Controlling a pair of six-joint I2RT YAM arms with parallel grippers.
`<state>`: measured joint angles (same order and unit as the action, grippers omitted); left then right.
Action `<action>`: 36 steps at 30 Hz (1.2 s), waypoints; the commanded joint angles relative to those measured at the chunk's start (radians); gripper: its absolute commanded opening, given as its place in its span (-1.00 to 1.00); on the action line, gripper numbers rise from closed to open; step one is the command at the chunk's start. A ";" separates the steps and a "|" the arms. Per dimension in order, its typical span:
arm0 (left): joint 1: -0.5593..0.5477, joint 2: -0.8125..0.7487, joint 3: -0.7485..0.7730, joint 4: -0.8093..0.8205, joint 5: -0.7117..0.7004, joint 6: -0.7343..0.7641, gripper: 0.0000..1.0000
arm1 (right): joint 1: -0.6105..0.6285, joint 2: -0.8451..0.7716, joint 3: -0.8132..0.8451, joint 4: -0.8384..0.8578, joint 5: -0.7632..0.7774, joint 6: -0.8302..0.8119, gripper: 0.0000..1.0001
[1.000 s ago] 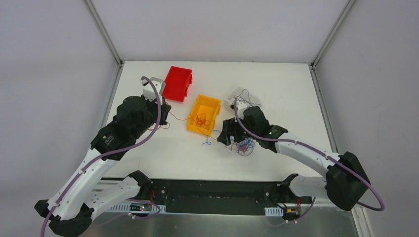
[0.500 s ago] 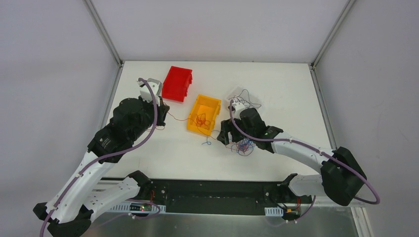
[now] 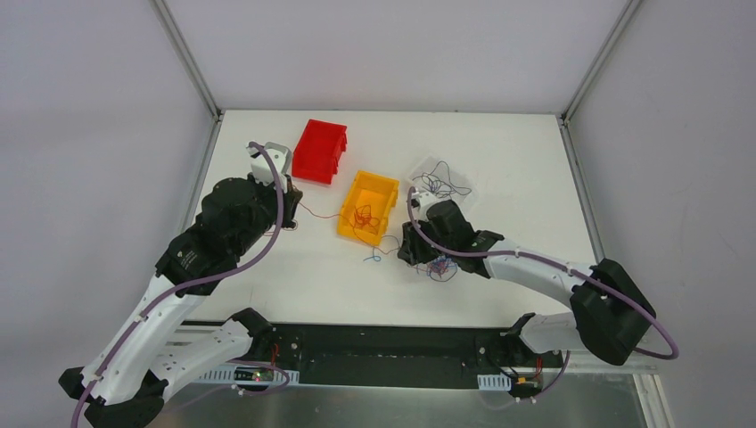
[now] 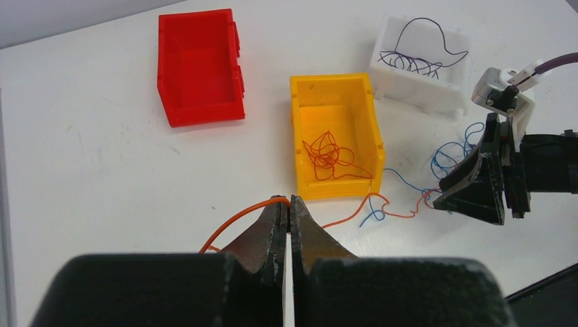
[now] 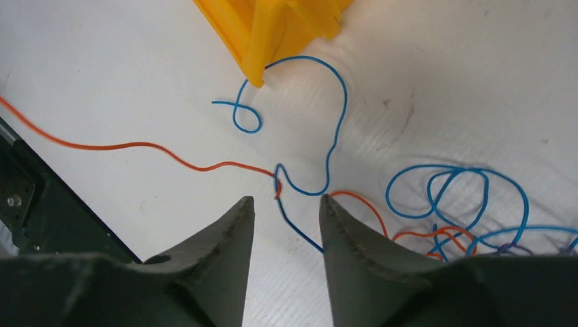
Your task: Untangle the cables
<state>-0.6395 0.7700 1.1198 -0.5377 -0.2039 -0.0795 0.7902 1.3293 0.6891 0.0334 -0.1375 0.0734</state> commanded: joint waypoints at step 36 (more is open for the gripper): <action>0.005 0.268 0.250 0.034 0.251 -0.088 -1.00 | -0.301 -0.390 -0.216 -0.122 0.305 0.337 0.48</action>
<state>-0.6395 0.9894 1.3117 -0.5724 -0.0204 -0.1383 0.4889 0.9829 0.4824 -0.1341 0.1753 0.4236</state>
